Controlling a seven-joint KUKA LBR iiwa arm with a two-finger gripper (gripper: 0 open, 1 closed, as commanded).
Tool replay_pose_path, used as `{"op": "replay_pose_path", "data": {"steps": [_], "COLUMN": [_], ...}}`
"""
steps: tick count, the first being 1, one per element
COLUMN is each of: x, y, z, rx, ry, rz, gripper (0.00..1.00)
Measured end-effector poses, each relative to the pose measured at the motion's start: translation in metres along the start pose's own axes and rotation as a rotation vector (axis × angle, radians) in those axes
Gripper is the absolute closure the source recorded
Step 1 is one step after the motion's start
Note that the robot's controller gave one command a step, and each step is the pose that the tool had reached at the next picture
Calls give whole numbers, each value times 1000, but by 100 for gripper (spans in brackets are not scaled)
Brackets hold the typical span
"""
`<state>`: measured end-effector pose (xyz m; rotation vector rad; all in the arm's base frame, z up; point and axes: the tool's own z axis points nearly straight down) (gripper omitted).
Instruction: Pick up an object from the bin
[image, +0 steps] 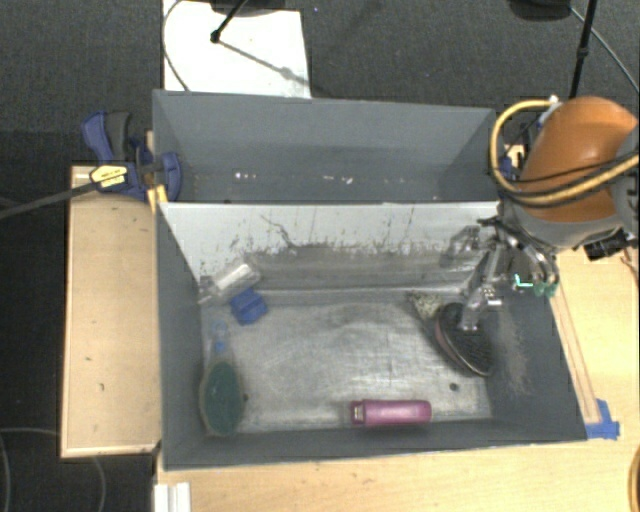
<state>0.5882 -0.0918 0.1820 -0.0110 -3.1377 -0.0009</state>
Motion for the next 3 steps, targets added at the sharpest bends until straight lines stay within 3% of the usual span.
{"op": "replay_pose_path", "data": {"steps": [1, 2, 3], "x": [32, 31, 31], "y": [-34, -32, -14], "z": [110, 109, -58], "rx": [-2, -2, 3], "ry": [-11, -10, -14], "rz": [144, 135, -89], "gripper": [0, 100, 100]}}
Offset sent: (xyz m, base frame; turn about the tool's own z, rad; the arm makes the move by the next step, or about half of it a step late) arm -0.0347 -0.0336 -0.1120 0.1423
